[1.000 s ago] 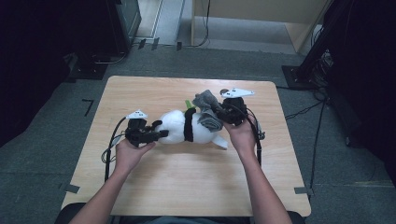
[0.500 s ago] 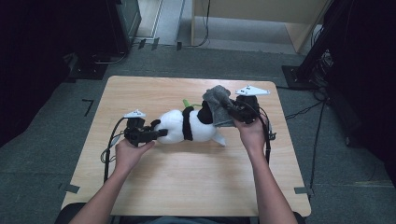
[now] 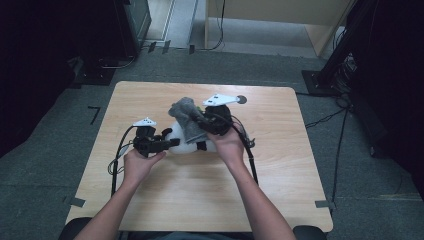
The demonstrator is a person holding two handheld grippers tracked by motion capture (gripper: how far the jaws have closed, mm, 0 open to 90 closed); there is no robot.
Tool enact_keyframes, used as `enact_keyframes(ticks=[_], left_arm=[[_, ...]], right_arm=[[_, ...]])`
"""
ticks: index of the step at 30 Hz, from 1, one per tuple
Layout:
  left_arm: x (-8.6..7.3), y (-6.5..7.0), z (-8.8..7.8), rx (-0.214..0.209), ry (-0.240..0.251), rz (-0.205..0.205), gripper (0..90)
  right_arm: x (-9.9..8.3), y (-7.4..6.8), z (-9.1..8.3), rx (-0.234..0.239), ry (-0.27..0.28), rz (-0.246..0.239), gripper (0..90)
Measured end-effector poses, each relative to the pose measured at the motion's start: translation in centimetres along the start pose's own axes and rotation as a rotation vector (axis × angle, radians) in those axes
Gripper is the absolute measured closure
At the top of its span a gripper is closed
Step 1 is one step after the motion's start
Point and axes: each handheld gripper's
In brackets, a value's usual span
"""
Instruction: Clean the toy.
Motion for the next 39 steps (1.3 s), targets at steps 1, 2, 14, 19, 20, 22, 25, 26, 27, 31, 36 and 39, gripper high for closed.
enact_keyframes(ticks=[1,2,14,19,20,22,25,26,27,31,36,39], left_arm=[[0.0,0.1,0.0,0.003,0.002,-0.002,52.4],[0.0,0.3,0.0,0.008,0.006,0.000,52.4],[0.2,0.0,0.0,-0.012,-0.024,-0.011,52.4],[0.2,0.1,0.2,-0.023,-0.023,0.003,52.4],[0.2,-0.1,0.2,-0.028,-0.026,0.002,52.4],[0.2,-0.2,0.1,-0.032,-0.030,-0.002,52.3],[0.3,-0.2,0.2,-0.032,-0.024,0.011,52.3],[0.3,-0.2,0.2,-0.032,-0.025,0.013,52.3],[0.4,-0.2,0.2,-0.033,-0.026,0.011,52.3],[0.4,-0.4,0.2,-0.044,-0.024,-0.011,52.3],[0.3,-0.6,0.1,-0.052,-0.025,-0.039,52.3],[0.3,-0.5,0.2,-0.048,-0.024,-0.041,52.3]], right_arm=[[0.0,-0.4,0.8,0.014,-0.004,0.003,80.4],[0.0,-0.8,1.5,0.024,-0.014,0.007,80.3],[-1.8,0.4,2.8,-0.095,-0.086,-0.064,80.7],[-3.3,3.2,0.5,-0.079,-0.043,0.025,80.7],[-3.4,3.6,0.0,-0.092,-0.035,0.036,80.7],[-3.6,4.7,-1.2,-0.127,-0.021,0.064,80.8],[-4.3,6.8,-2.7,-0.117,-0.013,0.120,80.9],[-4.5,7.4,-3.1,-0.112,-0.008,0.136,80.8],[-4.8,7.8,-3.5,-0.117,-0.003,0.143,80.8],[-5.4,9.3,-5.1,-0.166,0.024,0.173,80.8],[-6.5,10.8,-5.6,-0.267,-0.069,0.195,80.8],[-7.6,11.3,-5.9,-0.235,-0.058,0.194,80.9]])
Point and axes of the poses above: each handheld gripper's, and its own axes: z roughly forward along the jaws, x roughly out of its top, y roughly to its right, and after that the axes turned 13 degrees about -y, right-handed
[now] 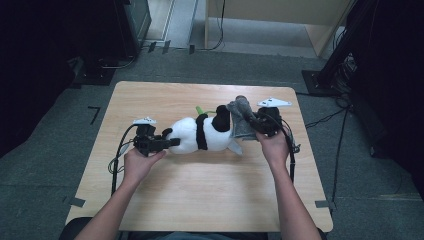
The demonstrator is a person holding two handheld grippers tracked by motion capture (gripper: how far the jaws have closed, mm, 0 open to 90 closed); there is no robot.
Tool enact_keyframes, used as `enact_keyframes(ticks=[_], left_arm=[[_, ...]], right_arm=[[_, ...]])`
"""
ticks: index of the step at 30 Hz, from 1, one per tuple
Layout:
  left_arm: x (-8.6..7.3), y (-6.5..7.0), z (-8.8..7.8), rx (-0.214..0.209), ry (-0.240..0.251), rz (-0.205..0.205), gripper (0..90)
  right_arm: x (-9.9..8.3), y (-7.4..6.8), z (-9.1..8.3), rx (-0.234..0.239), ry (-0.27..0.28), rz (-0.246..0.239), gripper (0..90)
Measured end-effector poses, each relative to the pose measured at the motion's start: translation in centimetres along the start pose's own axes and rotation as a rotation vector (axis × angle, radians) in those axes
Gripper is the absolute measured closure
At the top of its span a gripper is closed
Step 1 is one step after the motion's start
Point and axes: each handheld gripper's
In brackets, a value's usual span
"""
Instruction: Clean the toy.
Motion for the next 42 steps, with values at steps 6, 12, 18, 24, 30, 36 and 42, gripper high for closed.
enact_keyframes(ticks=[6,12,18,24,30,36,42], left_arm=[[0.2,0.5,0.0,0.000,0.001,-0.003,52.5],[0.3,1.2,0.0,0.022,0.003,0.015,52.4],[0.2,1.5,0.0,0.025,0.010,0.021,52.4],[0.2,1.6,-0.2,0.023,-0.011,0.012,53.8],[0.3,2.4,-0.2,0.016,-0.008,0.055,54.7],[0.2,2.5,-0.2,0.012,-0.010,0.075,55.5],[0.3,2.5,-0.3,-0.006,-0.012,0.084,56.0]], right_arm=[[1.3,-1.5,-2.2,0.068,0.118,0.006,80.9],[3.5,-7.3,-1.5,0.148,0.130,-0.125,80.9],[4.7,-12.6,2.3,0.225,0.057,-0.196,80.8],[4.1,-13.0,5.5,0.249,-0.013,-0.207,80.8],[3.8,-9.7,4.3,0.146,-0.019,-0.191,80.9],[3.0,-5.3,2.4,0.078,0.009,-0.085,81.1],[2.5,-3.2,1.0,0.046,0.041,-0.047,81.0]])
Point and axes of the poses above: each handheld gripper's, and its own axes: z roughly forward along the jaws, x roughly out of its top, y roughly to its right, and after that the axes turned 13 degrees about -y, right-handed
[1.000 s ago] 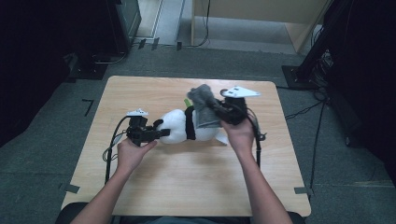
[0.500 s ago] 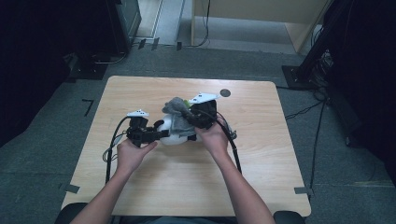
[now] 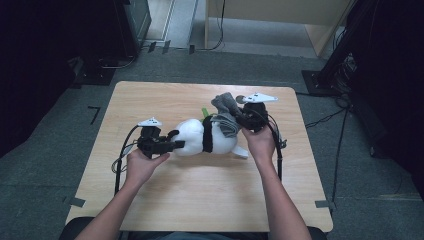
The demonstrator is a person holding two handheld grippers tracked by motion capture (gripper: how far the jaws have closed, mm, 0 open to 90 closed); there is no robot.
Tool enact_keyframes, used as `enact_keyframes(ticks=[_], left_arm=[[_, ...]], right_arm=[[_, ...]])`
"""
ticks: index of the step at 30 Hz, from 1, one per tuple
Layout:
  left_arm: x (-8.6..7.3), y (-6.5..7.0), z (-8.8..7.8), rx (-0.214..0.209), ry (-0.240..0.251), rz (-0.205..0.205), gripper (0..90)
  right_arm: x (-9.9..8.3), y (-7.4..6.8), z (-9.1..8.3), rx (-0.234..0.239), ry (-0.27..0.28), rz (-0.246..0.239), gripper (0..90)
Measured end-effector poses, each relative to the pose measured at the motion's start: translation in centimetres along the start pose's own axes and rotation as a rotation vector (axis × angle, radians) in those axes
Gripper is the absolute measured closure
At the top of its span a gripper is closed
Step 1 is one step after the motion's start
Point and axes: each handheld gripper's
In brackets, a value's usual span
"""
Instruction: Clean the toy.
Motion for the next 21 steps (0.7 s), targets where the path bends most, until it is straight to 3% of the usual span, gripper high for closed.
enact_keyframes(ticks=[6,9,13,15,19,21], left_arm=[[-0.2,0.5,-0.3,0.010,0.001,0.025,56.1],[-0.4,-0.1,-0.6,-0.021,-0.001,-0.001,56.2],[-0.4,-0.1,-1.0,-0.054,-0.013,-0.044,56.3],[-0.4,0.4,-1.4,-0.042,-0.010,-0.046,56.3],[-0.7,0.7,-2.0,-0.068,-0.022,-0.071,56.3],[-1.0,0.6,-2.0,-0.061,-0.019,-0.081,56.1]], right_arm=[[-0.5,1.5,-1.5,-0.031,0.027,0.039,81.0],[-0.9,2.4,-2.3,-0.052,0.036,0.061,81.0],[-1.2,2.9,-3.7,-0.039,0.058,0.058,81.0],[-1.2,2.6,-4.6,-0.058,0.082,0.037,80.9],[-0.9,1.0,-6.3,-0.014,0.143,0.001,80.9],[-0.8,-0.2,-6.9,0.007,0.159,-0.032,80.8]])
Point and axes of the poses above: each handheld gripper's, and its own axes: z roughly forward along the jaws, x roughly out of its top, y roughly to its right, and after that the axes turned 13 degrees about -y, right-handed
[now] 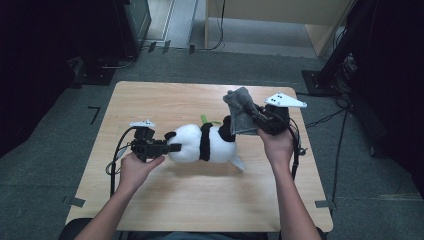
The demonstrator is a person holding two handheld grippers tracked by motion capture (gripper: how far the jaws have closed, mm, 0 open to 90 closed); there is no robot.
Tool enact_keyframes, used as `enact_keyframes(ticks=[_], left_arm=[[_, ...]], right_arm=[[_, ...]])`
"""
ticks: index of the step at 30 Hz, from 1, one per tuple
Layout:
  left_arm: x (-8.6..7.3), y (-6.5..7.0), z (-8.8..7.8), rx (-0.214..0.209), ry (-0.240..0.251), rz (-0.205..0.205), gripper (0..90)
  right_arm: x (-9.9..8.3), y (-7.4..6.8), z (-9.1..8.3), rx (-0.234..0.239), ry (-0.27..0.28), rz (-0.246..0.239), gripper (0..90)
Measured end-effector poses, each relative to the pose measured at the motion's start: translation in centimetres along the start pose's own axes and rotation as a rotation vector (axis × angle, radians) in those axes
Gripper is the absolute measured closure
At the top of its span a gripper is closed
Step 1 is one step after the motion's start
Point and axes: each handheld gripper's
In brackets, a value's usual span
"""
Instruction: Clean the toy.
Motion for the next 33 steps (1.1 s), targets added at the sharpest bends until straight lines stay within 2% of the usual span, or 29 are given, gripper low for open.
enact_keyframes(ticks=[2,4,7,10,13,18,21,24,26,33], left_arm=[[-0.1,-0.4,0.2,0.022,0.017,0.003,55.3],[0.0,-1.0,0.4,0.023,0.024,-0.006,54.8],[0.1,-1.5,0.9,0.023,0.029,-0.005,54.1],[0.0,-1.5,1.1,0.027,0.039,0.005,53.2],[-0.1,-1.6,1.2,0.055,0.040,0.035,49.6],[-0.1,-2.1,1.3,0.041,0.064,0.032,40.8],[-0.3,-2.3,1.4,0.049,0.095,0.079,33.2],[-0.6,-2.5,1.4,0.088,0.121,0.170,28.6],[-0.7,-2.5,1.3,0.103,0.123,0.205,28.2],[-1.3,-2.7,1.5,0.145,0.130,0.253,28.3]], right_arm=[[0.0,-1.4,0.0,0.034,-0.002,-0.026,80.8],[-0.2,-2.7,0.4,0.055,-0.003,-0.057,80.6],[-0.6,-4.4,2.0,0.091,-0.049,-0.093,80.5],[-1.2,-5.4,3.8,0.102,-0.093,-0.109,80.5],[-2.0,-5.9,5.6,0.114,-0.141,-0.102,79.9],[-2.6,-6.2,6.7,0.089,-0.122,-0.117,80.0],[-2.4,-6.0,7.0,0.086,-0.126,-0.118,80.2],[-2.2,-5.8,7.3,0.088,-0.126,-0.109,80.2],[-2.1,-5.6,7.5,0.093,-0.125,-0.100,80.2],[-1.3,-5.0,8.4,0.096,-0.127,-0.084,80.1]])
Point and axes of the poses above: each handheld gripper's, and its own axes: z roughly forward along the jaws, x roughly out of its top, y roughly to its right, and after that the axes turned 13 degrees about -y, right-handed
